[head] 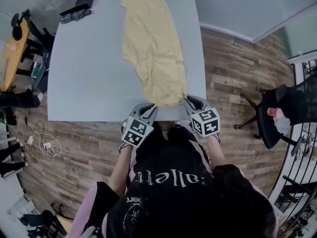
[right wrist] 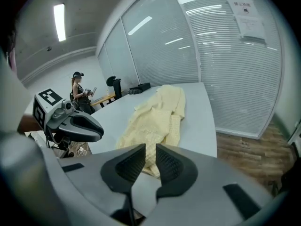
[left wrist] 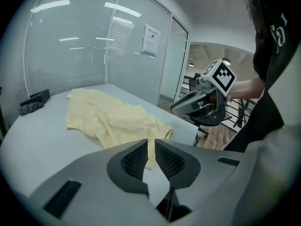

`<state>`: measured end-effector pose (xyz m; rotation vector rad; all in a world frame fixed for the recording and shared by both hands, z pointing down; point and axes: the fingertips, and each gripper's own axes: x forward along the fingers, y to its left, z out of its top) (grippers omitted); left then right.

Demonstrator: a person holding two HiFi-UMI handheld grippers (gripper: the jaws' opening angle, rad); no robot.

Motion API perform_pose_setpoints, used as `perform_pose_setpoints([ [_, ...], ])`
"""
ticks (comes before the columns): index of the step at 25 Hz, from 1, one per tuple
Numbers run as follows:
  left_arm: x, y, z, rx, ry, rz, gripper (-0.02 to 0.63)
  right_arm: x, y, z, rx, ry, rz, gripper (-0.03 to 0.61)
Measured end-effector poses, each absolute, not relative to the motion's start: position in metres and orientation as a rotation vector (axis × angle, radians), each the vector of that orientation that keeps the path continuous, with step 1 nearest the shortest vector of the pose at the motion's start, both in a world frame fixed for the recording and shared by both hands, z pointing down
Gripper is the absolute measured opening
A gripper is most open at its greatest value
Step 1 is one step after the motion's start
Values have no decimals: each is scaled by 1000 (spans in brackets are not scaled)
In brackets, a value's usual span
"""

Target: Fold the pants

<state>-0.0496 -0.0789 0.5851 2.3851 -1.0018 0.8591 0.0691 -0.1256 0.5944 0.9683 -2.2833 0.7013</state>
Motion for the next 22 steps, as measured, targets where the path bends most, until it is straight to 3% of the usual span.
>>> perform_pose_setpoints([
  [3,-47,-82,606,2390,-930,917,78,74,-121,615,967,-2224,748,133],
  [5,-44,-83,618,2392,-877,950,154,76,-120,628,973,-2187,775,148],
  [10,-40,-80,642,2379,-800,1037,179,78,-117,656,984,-2101,823,200],
  [18,-36,-75,670,2432,-714,1297,178,72,-120,671,1010,-2070,875,189],
  [22,-36,-73,673,2415,-721,1258,150,71,-117,672,995,-2074,875,162],
])
